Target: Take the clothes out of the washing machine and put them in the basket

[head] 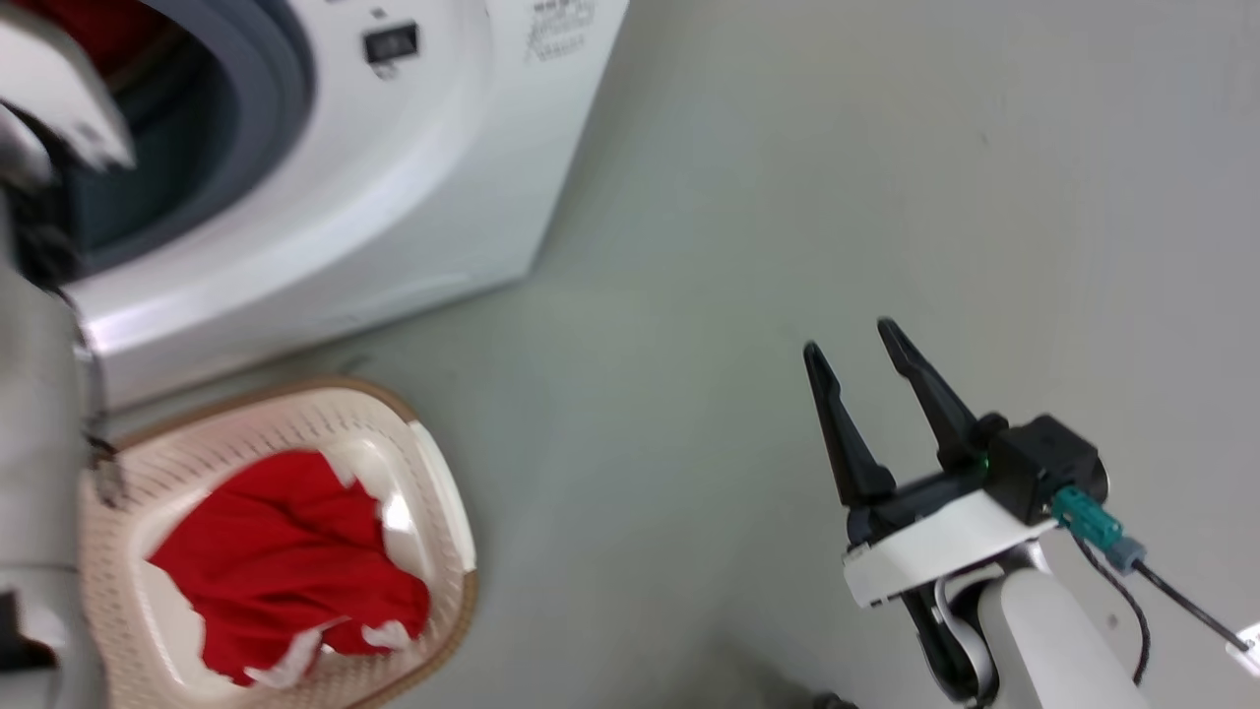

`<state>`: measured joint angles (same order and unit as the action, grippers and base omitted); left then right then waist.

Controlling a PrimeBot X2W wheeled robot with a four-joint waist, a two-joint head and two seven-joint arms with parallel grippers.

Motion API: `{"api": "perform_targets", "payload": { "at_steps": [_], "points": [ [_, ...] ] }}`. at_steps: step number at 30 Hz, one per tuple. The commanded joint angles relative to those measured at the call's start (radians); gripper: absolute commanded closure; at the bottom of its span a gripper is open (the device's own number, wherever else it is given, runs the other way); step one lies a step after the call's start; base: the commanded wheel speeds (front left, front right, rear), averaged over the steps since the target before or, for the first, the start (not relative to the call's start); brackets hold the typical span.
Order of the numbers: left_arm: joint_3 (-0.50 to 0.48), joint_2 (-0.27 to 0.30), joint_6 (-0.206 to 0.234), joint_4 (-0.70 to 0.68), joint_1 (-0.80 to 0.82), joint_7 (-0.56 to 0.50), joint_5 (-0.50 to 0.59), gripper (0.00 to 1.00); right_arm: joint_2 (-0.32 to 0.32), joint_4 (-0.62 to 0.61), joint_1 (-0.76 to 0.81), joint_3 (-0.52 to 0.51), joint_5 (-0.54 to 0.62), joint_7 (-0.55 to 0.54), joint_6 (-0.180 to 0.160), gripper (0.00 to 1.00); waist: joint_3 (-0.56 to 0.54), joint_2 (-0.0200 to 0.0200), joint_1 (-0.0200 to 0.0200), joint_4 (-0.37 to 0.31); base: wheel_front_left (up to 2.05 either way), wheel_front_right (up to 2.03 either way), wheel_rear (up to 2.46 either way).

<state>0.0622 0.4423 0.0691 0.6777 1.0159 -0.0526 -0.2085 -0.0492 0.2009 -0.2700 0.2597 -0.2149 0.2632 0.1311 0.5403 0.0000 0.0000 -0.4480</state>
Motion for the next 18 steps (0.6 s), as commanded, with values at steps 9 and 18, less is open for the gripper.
{"api": "perform_targets", "payload": {
  "at_steps": [9,18],
  "points": [
    [-0.006,-0.132,-0.035,0.125,-0.21,0.253,-0.07,1.0,-0.002,0.045,0.117,-0.081,0.08,-0.012,-0.001,0.0,-0.334,0.0,0.0,0.175,0.0,0.0,0.0],
    [-0.005,-0.201,-0.095,0.11,-0.366,0.315,-0.109,1.0,-0.002,-0.023,0.225,-0.152,0.134,-0.082,-0.001,0.0,-0.502,0.0,0.0,0.265,0.0,0.0,0.0]
  ]
}}
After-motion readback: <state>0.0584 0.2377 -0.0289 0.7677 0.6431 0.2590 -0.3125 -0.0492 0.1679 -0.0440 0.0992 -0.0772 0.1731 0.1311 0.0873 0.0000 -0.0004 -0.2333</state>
